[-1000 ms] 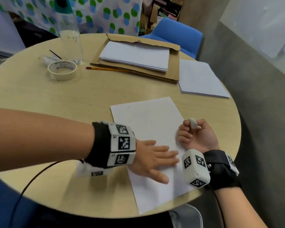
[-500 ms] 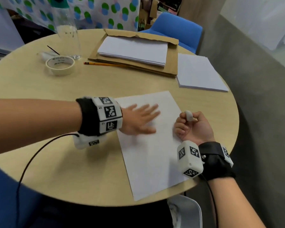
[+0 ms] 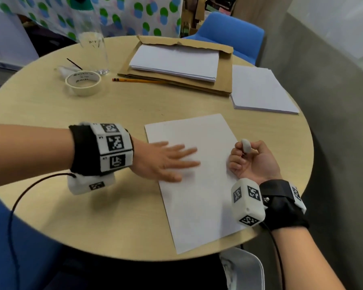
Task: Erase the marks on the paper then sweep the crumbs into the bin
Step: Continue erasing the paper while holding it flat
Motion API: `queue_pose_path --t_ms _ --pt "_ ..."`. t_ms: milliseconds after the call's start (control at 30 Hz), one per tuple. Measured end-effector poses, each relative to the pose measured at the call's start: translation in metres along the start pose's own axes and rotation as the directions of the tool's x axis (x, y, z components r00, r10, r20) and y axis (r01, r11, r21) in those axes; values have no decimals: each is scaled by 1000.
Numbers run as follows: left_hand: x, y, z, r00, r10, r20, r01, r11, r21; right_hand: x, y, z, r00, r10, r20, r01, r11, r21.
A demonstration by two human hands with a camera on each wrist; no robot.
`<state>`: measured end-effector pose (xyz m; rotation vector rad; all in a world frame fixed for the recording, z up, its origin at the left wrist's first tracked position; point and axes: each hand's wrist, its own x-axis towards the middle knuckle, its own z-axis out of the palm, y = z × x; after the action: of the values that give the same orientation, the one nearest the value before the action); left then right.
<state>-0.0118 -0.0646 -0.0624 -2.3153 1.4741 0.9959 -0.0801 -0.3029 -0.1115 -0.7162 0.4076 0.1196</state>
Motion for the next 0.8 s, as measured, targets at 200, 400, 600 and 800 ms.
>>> queue_pose_path --t_ms 200,400,600,800 --pt "0 -37 0 898 -426 -113 440 879 185 1 0 -1 1000 -3 -11 3 1000 6" --pt "4 23 11 1000 10 24 -12 997 78 1 -1 -1 1000 -2 -6 2 1000 0" --pt "11 -34 -8 907 -417 -52 420 905 73 -1 1 0 999 -15 -28 16 1000 5" --pt "7 -19 -22 948 -259 -185 264 965 2 -5 6 11 982 -85 -169 77 995 -56"
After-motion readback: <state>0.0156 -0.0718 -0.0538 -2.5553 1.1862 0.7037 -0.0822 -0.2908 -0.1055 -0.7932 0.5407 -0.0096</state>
